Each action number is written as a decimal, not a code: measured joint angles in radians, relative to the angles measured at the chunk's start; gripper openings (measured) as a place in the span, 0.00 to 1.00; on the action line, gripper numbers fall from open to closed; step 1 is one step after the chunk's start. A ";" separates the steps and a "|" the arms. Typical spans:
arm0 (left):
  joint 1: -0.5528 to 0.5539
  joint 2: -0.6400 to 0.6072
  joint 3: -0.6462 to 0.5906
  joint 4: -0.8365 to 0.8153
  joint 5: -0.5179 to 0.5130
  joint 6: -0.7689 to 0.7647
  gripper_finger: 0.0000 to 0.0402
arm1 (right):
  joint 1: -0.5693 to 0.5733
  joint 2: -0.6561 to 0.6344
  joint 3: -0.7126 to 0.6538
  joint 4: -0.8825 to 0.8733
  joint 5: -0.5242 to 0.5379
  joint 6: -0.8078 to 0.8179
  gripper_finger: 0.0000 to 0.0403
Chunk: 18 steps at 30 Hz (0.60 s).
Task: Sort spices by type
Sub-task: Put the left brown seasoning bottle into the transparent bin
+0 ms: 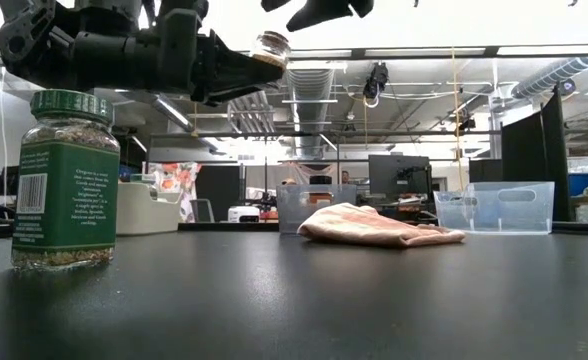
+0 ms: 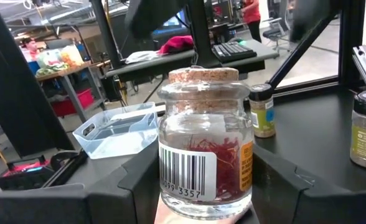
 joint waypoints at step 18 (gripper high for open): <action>-0.023 -0.001 0.018 0.008 0.029 0.019 0.45 | -0.063 0.034 0.007 -0.002 -0.110 0.045 0.73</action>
